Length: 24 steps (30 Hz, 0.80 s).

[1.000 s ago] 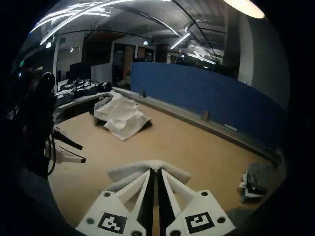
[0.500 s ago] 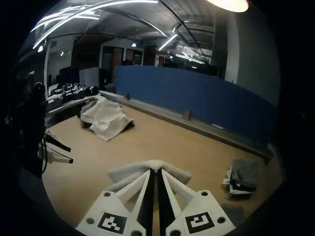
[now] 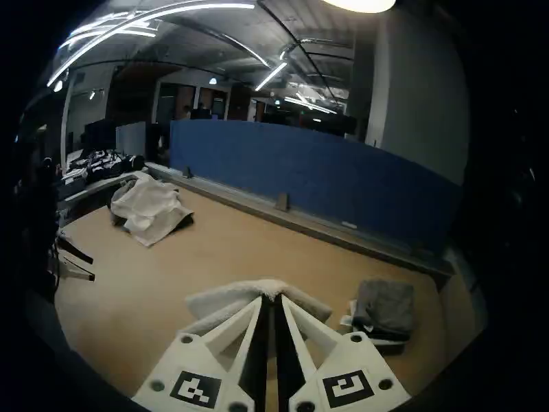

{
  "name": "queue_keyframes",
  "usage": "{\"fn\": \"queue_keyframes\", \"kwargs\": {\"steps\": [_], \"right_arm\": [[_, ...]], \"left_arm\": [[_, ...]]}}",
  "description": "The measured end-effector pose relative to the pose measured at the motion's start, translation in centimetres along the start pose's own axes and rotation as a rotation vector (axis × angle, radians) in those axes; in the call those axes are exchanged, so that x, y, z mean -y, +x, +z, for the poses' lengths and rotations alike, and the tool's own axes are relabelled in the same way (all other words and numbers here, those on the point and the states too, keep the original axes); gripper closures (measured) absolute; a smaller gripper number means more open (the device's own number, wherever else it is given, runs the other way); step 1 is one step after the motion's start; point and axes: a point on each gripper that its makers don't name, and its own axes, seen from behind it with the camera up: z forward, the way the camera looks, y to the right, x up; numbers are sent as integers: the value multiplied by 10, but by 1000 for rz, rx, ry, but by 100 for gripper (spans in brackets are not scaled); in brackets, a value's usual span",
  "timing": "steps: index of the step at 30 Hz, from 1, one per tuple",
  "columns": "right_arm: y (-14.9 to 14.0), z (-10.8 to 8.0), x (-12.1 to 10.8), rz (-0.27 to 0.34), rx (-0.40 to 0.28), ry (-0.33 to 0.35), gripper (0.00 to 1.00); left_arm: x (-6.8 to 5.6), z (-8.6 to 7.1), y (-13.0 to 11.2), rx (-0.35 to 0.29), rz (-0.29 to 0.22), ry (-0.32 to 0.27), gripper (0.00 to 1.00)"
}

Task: Fold towel

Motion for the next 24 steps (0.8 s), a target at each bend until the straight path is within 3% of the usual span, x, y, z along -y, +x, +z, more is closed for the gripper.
{"fn": "queue_keyframes", "kwargs": {"steps": [15,24], "right_arm": [[-18,11,-77,15,31,-85,95],[-37,17,-108,28,62,-121,95]], "left_arm": [[-8,8,8,2,16,3,7],[-14,11,9,5,26,4,7]]}}
